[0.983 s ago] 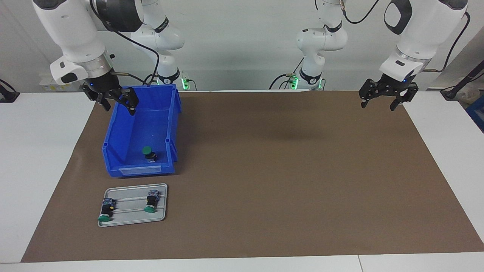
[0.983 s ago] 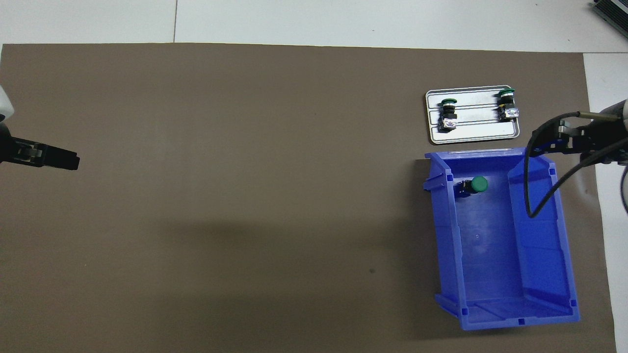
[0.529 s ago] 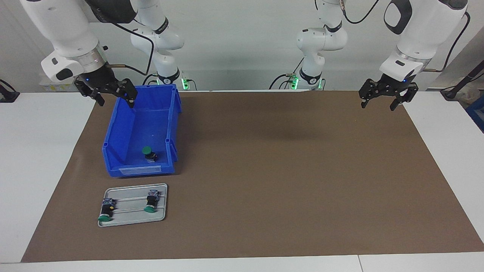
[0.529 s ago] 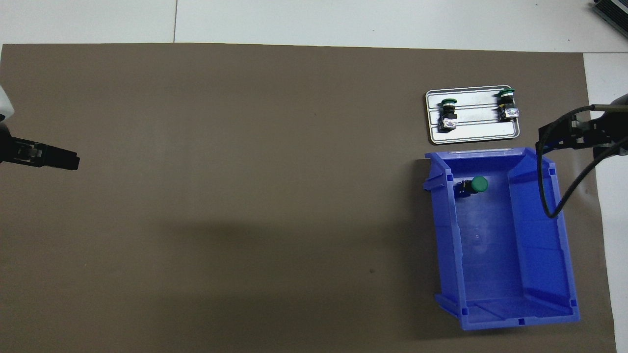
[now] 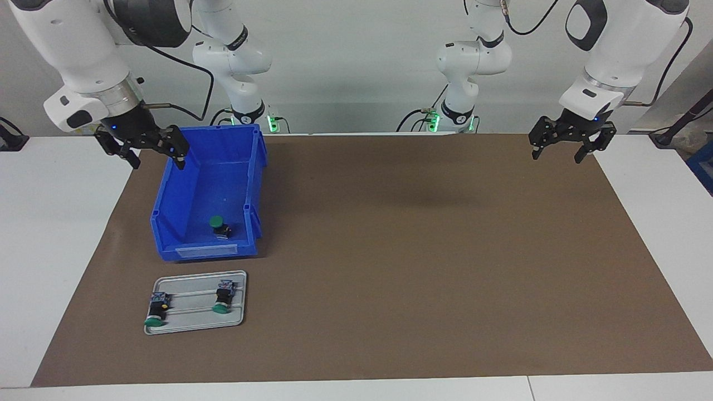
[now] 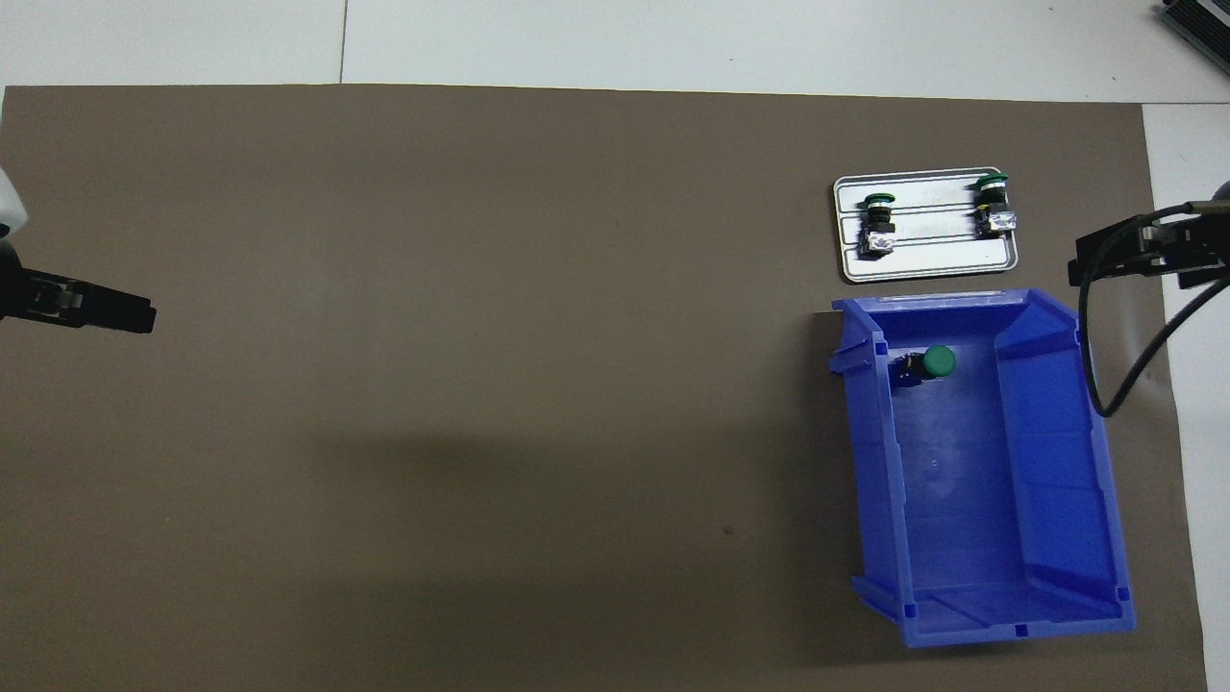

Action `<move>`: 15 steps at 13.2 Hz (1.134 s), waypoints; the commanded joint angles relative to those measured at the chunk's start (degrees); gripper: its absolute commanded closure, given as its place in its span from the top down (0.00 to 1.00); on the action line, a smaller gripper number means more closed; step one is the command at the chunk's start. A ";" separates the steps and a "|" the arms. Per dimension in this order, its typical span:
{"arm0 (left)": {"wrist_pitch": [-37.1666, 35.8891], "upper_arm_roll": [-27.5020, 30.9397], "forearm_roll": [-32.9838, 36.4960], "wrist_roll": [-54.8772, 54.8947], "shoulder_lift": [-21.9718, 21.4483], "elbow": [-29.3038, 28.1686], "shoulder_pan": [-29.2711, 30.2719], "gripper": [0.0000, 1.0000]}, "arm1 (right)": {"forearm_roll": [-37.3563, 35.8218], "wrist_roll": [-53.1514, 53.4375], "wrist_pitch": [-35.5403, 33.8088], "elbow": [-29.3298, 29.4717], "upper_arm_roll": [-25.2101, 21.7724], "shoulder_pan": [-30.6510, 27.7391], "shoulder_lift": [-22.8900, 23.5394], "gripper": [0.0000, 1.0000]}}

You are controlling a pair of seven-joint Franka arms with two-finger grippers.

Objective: Place and press button with both arms

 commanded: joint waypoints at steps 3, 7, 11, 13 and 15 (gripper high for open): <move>0.79 -0.55 0.66 -0.27 -1.74 -2.14 0.69 1.00 | -0.34 -2.02 -1.17 -2.11 -3.83 4.28 -4.78 0.98; 0.79 -0.55 0.66 -0.27 -1.74 -2.14 0.68 1.00 | 0.54 -2.02 2.09 -8.88 -4.45 4.81 -7.78 0.98; 0.79 -0.55 0.66 -0.27 -1.83 -2.14 0.68 1.00 | 1.07 -1.93 2.17 -8.53 -5.16 5.17 -6.81 0.98; 0.79 -0.55 0.66 -0.27 -1.74 -2.05 0.68 1.00 | 1.86 -1.75 2.17 -8.27 -5.16 4.99 -6.81 0.98; 0.79 -0.55 0.66 -0.27 -1.74 -2.14 0.68 1.00 | 1.86 -1.31 2.17 -7.22 -4.98 5.69 -6.72 0.98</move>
